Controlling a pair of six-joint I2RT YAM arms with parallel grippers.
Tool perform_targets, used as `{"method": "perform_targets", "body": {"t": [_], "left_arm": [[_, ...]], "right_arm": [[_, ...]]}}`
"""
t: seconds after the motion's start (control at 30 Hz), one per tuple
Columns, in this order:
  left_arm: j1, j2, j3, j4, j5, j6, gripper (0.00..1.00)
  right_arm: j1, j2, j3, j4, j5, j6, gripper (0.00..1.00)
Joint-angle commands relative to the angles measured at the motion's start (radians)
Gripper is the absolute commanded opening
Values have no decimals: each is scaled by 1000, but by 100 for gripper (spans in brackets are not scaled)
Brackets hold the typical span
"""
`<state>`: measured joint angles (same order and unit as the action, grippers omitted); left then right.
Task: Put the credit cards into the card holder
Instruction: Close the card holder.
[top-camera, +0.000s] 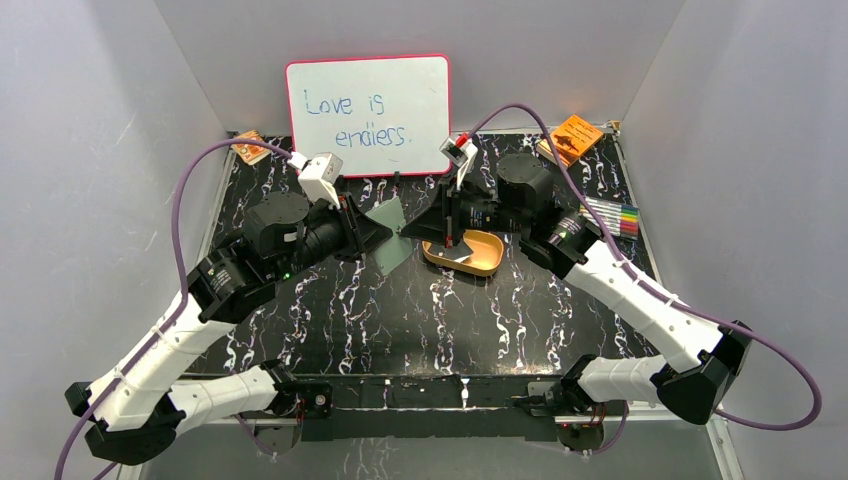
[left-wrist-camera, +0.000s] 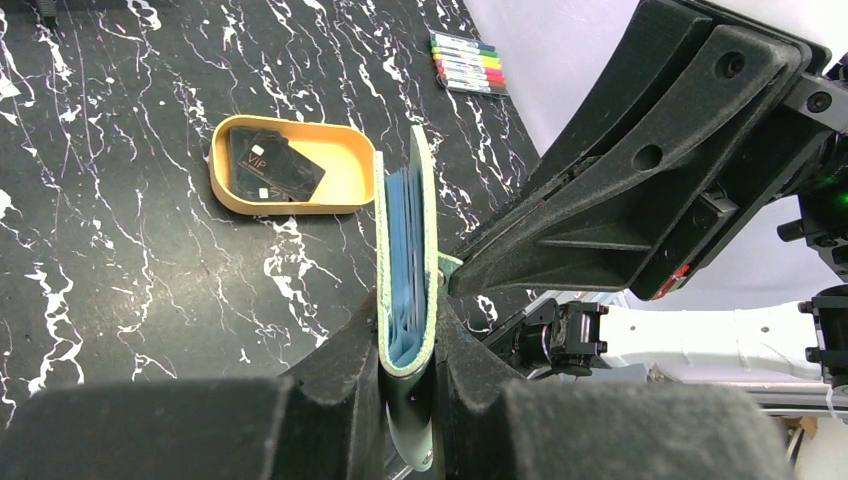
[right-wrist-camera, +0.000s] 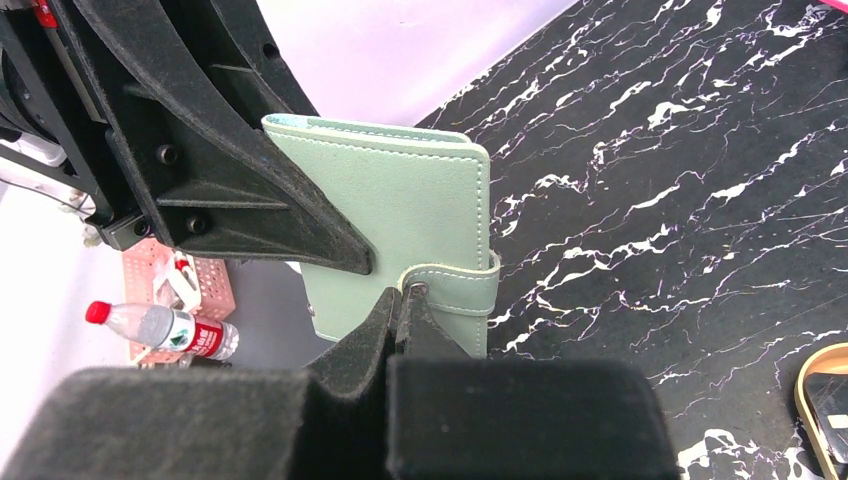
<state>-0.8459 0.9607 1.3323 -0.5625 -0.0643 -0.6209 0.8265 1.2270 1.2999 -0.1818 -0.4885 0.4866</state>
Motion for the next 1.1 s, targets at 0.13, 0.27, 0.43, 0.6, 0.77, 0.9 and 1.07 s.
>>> {"method": "perform_targets", "body": {"t": [0.13, 0.27, 0.43, 0.6, 0.77, 0.9, 1.07], "left_arm": [[-4, 5, 31, 104, 127, -24, 0], [-5, 9, 36, 116, 143, -31, 0], [-5, 13, 38, 126, 158, -38, 0], [-4, 16, 38, 141, 169, -46, 0], [-4, 16, 42, 153, 181, -52, 0], [-4, 16, 46, 162, 195, -61, 0], [-4, 11, 46, 175, 210, -69, 0]], "right_arm": [[11, 15, 51, 64, -39, 13, 0], [14, 22, 55, 59, -38, 14, 0], [16, 26, 52, 59, -39, 17, 0], [23, 32, 49, 61, -38, 19, 0], [26, 35, 44, 58, -35, 23, 0], [28, 38, 37, 58, -30, 27, 0], [28, 44, 32, 59, -31, 36, 0]]}}
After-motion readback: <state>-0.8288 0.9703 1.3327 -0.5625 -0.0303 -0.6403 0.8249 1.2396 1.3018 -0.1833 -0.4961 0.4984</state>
